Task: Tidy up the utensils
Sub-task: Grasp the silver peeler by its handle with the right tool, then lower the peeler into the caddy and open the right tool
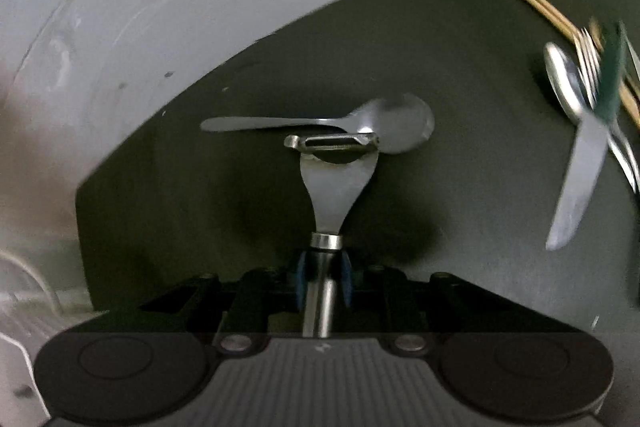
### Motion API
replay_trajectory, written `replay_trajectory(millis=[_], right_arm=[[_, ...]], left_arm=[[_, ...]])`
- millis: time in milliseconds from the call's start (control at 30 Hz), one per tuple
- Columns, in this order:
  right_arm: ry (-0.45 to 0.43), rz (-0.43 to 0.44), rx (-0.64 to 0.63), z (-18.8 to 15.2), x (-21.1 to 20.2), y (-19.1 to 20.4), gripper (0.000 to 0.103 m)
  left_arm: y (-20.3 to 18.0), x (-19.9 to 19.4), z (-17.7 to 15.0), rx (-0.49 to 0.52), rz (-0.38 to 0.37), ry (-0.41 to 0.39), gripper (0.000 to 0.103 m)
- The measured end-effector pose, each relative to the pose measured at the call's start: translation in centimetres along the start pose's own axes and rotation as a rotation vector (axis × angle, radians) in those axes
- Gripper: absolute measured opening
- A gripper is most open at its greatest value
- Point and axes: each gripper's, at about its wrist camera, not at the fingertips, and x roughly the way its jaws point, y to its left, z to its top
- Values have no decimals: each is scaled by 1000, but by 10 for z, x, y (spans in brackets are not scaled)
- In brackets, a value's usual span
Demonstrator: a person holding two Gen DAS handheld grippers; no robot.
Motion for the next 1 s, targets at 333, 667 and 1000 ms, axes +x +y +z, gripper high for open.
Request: replay_trajectory(millis=[333,667,1000], right_arm=[[-235,212,-113,-57,-44,-46,18],[-915,547,-444,-141,-190,-18,18],[-892,545,-657,-150,-134,27,19]], left_arm=[[-13,-3,1,14,-35,-3,81],[-32,3,8,35,-89,-7,80],[-48,4,10,30,-100,-4,80]])
